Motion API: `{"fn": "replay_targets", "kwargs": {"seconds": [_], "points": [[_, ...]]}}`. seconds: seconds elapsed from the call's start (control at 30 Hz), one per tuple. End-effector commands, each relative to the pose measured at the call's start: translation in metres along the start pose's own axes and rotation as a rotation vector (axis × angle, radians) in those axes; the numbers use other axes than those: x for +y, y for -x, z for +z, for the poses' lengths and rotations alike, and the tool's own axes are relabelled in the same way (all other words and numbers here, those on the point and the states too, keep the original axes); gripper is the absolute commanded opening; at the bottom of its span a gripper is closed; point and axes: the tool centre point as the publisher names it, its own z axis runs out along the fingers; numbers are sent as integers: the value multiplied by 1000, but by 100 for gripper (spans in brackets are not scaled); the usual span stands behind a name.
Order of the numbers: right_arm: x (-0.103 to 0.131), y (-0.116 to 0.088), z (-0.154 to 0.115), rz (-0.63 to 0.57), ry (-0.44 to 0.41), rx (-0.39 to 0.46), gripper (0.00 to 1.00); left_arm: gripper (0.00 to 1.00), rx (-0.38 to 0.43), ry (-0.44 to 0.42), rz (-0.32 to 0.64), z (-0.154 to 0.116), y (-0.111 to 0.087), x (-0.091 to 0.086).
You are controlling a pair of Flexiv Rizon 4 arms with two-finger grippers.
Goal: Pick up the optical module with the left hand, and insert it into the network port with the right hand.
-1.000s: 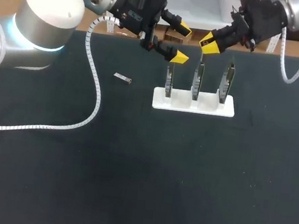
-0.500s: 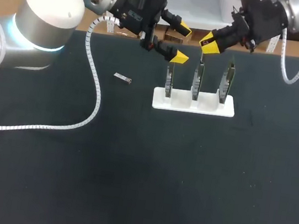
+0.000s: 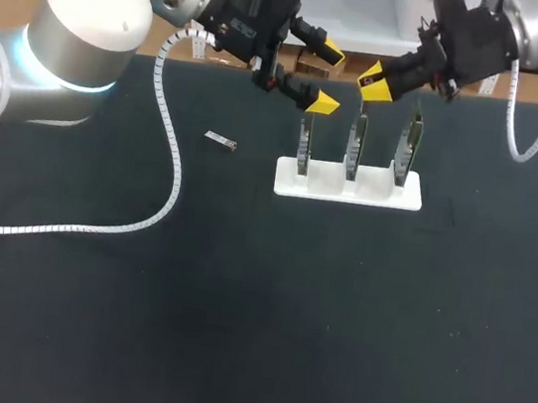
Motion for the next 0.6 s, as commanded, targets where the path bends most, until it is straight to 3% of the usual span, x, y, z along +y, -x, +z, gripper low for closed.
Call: {"fn": "replay_targets", "kwargs": {"seconds": [0.03,0.6], "points": [[8,1,-1,-10,-55,6,0,100,5,-3,-2,1,1,1],[6,-8,-2,-16,-66,-13,0,100,5,-3,-2,1,1,1]]}}
